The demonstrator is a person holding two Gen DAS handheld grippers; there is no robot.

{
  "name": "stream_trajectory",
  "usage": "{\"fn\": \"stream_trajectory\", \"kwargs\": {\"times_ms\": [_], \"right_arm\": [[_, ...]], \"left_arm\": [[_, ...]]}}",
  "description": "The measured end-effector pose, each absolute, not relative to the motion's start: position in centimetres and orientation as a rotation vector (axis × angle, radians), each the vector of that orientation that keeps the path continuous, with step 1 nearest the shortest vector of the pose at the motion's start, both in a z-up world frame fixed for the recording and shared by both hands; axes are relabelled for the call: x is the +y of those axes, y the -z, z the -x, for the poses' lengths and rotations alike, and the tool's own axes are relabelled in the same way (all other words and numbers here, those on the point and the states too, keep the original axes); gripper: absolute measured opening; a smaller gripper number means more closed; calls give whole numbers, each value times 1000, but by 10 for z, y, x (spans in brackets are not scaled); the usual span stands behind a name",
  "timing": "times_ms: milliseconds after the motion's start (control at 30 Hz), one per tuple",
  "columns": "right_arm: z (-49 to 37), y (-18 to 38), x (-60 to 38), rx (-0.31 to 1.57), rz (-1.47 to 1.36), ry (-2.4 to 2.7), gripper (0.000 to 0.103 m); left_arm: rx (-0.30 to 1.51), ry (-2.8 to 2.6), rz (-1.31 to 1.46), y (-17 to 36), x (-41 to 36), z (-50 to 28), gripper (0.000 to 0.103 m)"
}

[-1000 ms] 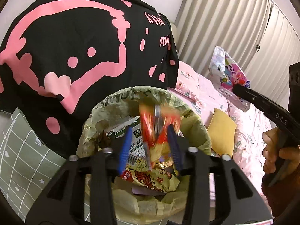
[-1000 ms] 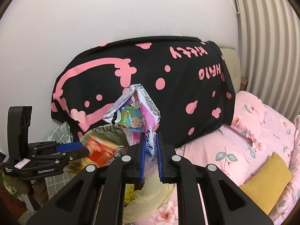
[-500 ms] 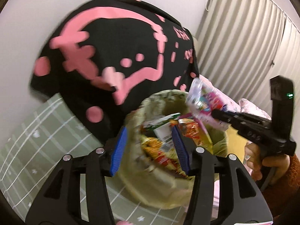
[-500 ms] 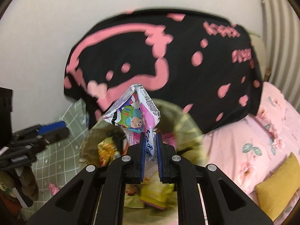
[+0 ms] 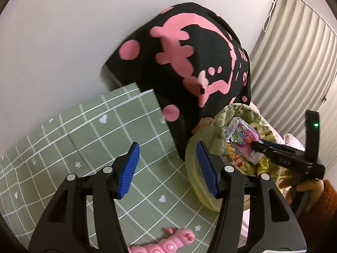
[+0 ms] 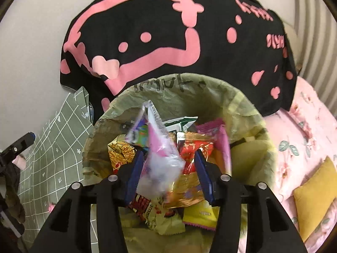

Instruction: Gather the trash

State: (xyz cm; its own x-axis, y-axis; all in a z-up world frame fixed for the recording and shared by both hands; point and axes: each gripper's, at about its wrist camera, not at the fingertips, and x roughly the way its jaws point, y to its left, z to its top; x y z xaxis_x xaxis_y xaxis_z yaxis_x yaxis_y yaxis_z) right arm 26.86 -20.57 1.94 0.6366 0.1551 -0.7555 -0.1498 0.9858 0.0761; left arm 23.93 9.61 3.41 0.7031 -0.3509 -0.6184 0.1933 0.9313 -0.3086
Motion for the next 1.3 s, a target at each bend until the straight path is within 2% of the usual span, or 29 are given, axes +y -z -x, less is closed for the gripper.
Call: {"fn": "stream_trajectory", "kwargs": {"times_ms": [200,333,400,500,833,1300], "right_arm": [[-237,-38,-214,780,-37,-135,50],[-208,-47,-214,727,-47,-193,50],[-193,-49,-211,699,-41,-231,50],[-170,-48,-209,686,-45,-293,50],[-84,-27,-206,669,14,-403,50],[-19,-15,-225,629,20,-292,50]], "left_arm": [[680,239,190,-36,103,-209,54],[653,155,170,-40,101,-169,65],[651,111,150,-38,97,-151,73],[649,40,140,-33,88,-120,76],[639,-98,89,-16,51,-32,76],[603,-51,53,-18,23,5,76]]}}
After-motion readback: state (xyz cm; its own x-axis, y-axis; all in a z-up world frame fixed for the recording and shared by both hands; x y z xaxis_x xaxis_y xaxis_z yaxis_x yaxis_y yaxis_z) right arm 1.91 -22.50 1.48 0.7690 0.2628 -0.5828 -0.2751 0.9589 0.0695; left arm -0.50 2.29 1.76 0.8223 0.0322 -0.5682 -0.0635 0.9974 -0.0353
